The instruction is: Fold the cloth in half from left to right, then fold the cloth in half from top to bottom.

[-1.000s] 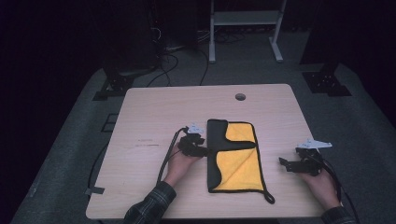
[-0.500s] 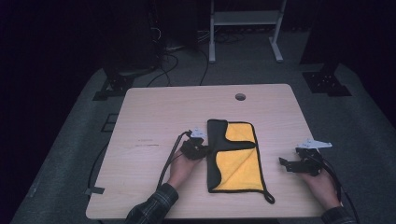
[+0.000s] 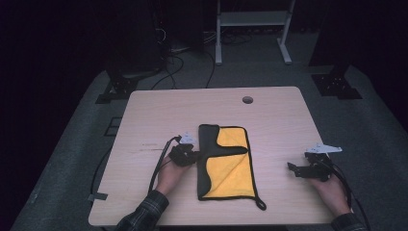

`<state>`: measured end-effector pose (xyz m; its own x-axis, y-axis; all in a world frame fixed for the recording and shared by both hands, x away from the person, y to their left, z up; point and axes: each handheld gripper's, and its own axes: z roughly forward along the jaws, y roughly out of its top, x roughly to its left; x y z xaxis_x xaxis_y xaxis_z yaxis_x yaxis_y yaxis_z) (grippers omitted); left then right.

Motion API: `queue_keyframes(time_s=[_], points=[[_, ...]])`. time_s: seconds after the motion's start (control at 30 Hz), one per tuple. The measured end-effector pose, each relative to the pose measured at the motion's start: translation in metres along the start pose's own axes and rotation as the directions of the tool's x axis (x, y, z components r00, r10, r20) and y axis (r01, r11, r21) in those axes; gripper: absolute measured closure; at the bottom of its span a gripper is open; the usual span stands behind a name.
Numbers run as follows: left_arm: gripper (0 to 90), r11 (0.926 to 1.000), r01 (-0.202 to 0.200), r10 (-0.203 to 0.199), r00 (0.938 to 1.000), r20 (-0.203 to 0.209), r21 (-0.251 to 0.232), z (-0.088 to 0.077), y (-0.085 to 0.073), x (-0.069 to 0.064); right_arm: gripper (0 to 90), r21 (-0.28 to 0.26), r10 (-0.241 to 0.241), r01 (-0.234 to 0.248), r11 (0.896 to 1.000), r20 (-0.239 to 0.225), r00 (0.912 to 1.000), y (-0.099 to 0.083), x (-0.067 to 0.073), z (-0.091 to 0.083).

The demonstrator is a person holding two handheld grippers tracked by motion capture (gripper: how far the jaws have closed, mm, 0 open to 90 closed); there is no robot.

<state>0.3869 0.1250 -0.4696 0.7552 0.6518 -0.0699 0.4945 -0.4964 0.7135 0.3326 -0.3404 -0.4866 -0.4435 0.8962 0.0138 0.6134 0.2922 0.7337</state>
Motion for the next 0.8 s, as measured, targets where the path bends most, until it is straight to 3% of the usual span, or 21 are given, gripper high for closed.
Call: queue_keyframes(time_s=[0.1,0.23,0.33,0.43,0.6,0.8], points=[[82.6,1.0,0.006,-0.006,0.9999,-0.012,-0.008,-0.004,-0.004,0.004,13.0,0.0,0.0,0.0,1.0,0.001,1.0,0.0,0.0,0.0],[60.2,1.0,0.003,-0.004,0.9995,-0.033,-0.009,-0.009,-0.007,0.005,13.0,0.0,0.0,0.0,1.0,0.002,1.0,0.0,0.0,0.0],[37.8,0.9999,0.012,-0.012,0.9985,-0.053,-0.013,-0.017,-0.013,0.01,12.9,0.0,0.001,-0.001,1.0,0.002,1.0,0.0,0.0,0.0],[27.5,0.9996,0.015,-0.017,0.9974,-0.07,-0.022,-0.029,-0.022,0.013,12.9,0.0,0.001,-0.001,1.0,0.002,1.0,0.0,0.0,0.0],[16.2,0.9994,0.031,-0.033,0.9918,-0.123,-0.019,-0.044,-0.041,0.017,12.8,0.001,0.002,-0.002,1.0,0.003,1.0,0.0,0.0,0.0],[7.9,0.9994,0.03,-0.028,0.9914,-0.128,0.014,-0.054,-0.059,0.017,12.6,-0.001,-0.003,0.003,1.0,-0.001,1.0,0.0,0.0,0.0]])
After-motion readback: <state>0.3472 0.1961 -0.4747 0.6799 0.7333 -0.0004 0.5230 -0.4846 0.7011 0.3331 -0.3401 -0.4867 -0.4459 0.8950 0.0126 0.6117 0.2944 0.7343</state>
